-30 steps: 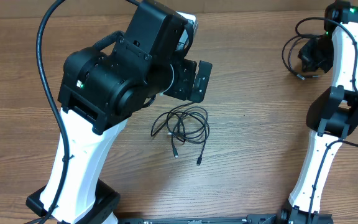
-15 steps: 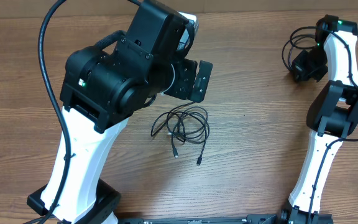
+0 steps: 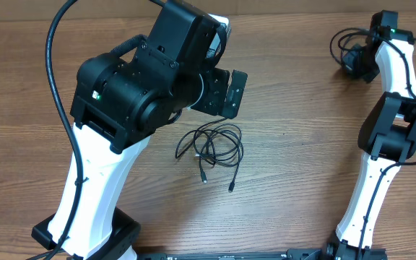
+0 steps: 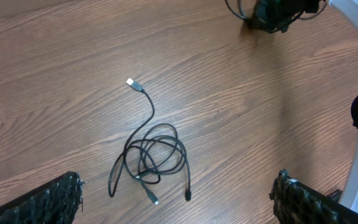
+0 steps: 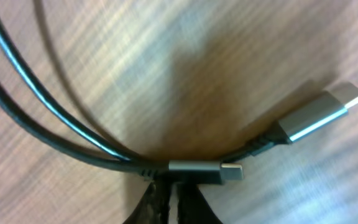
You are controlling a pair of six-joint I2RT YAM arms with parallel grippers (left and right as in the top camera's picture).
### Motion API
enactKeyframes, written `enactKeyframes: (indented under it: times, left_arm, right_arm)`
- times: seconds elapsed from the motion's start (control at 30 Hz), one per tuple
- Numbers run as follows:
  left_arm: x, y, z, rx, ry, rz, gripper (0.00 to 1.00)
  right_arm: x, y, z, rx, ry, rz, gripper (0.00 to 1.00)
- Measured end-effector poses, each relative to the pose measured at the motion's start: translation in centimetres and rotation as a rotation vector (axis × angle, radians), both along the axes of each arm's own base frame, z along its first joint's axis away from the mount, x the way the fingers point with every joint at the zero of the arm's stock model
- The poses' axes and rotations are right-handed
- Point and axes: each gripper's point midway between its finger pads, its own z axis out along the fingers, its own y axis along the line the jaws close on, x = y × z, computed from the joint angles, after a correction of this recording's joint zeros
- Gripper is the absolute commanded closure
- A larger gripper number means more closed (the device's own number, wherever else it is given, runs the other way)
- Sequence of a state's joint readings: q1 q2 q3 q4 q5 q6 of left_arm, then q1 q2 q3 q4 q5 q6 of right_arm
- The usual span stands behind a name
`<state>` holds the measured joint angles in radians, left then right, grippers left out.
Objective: Untangle cables
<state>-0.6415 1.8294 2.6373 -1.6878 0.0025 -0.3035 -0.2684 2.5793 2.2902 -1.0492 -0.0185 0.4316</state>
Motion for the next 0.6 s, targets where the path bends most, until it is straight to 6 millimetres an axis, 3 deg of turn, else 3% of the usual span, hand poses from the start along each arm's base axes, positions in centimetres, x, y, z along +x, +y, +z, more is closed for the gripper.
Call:
enactKeyframes:
  times: [0.27,0.33,0.37,0.4,0.6]
  left_arm:
    - [0.0,0.0,0.0,0.000,0.000,0.000,0.01]
    - [0.0,0.0,0.0,0.001,0.000,0.000,0.00]
    - [0.0,0.0,-0.1,0.001,0.001,0.000,0.00]
    - [0.0,0.0,-0.1,0.002,0.002,0.000,0.00]
    - [0.1,-0.1,-0.2,0.003,0.004,0.000,0.01]
  right_arm:
    - [0.0,-0.3,1.1,0.037,0.006,0.007,0.94]
    - [0.1,-0.9,2.6,0.058,-0.014,-0.003,0.81]
    - [0.3,-1.3,3.8,0.068,-0.039,-0.010,0.66]
    - [0.5,-1.9,4.7,0.067,-0.060,-0.011,0.62]
    - [-0.2,-7.4,10.7,0.030,-0.169,-0.101,0.61]
